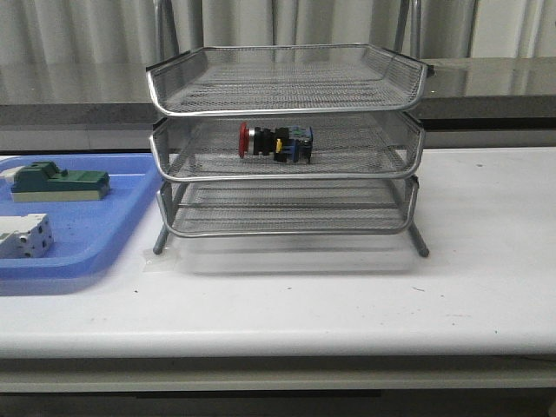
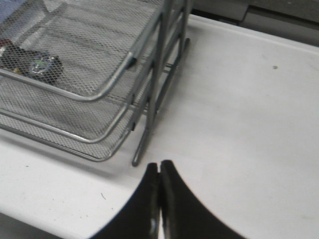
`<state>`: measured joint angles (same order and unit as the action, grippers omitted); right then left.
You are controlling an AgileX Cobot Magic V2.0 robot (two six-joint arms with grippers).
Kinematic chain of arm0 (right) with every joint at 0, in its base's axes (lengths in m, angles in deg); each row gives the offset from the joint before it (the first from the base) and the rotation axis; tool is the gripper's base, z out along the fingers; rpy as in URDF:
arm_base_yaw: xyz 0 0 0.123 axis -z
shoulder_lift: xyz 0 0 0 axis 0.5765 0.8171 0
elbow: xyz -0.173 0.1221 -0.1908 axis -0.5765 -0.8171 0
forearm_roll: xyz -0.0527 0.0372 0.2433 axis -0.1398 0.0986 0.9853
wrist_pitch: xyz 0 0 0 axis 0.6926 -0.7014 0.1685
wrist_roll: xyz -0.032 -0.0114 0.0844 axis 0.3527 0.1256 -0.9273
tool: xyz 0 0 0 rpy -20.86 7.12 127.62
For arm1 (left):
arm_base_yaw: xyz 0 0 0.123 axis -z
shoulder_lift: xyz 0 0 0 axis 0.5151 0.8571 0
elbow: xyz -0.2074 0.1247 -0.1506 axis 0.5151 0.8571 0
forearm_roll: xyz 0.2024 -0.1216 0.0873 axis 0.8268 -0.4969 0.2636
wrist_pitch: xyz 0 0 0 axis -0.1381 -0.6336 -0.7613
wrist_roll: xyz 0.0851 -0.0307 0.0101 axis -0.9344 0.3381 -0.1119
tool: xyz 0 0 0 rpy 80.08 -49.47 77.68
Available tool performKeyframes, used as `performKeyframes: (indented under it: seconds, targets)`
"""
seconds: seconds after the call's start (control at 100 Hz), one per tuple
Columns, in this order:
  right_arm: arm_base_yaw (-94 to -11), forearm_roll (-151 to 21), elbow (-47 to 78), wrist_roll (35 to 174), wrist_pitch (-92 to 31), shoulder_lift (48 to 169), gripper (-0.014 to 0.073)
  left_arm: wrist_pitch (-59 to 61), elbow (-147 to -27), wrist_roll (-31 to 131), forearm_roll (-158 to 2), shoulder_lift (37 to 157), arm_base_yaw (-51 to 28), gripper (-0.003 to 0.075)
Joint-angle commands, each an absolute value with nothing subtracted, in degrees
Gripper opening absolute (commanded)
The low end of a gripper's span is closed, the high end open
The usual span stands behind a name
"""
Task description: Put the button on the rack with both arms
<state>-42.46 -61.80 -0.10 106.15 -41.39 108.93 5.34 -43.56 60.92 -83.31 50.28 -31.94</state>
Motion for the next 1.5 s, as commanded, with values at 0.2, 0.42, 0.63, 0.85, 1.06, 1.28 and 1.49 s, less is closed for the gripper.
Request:
performKeyframes:
  seconds: [0.2, 0.42, 0.63, 0.85, 1.06, 1.28, 1.49]
  targets:
    - [-39.36, -61.72, -10.64, 106.18, -37.32, 90.16, -0.0057, 9.45, -45.02, 61.41, -84.22, 50.79, -32.01, -0.0020]
    - [-39.36, -61.72, -16.47, 106.18, -38.03, 77.93, -0.0057, 9.45, -45.02, 61.41, -84.22, 50.79, -32.01, -0.0020]
    - [-39.36, -61.72, -17.03, 106.18, -38.52, 75.12, -0.0057, 9.45, -45.02, 61.41, -84.22, 50.79, -32.01, -0.0020]
    - [-39.36, -61.72, -17.03, 106.18, -38.52, 75.12, -0.0057, 9.45, -45.02, 61.41, -84.22, 50.79, -32.01, -0.0020]
    - [-39.36, -61.72, -17.03, 106.18, -38.52, 75.12, -0.0057, 9.45, -45.02, 61.41, -84.22, 50.79, -32.01, -0.0020]
    - [-39.42, -61.72, -17.03, 106.18, -38.23, 75.04, -0.0057, 9.45, -45.02, 61.41, -84.22, 50.79, -32.01, -0.0020]
    - [-39.42, -66.50, -18.78, 100.94, -34.35, 72.26, -0.0057, 9.45, -45.02, 61.41, -84.22, 50.79, -32.01, -0.0020]
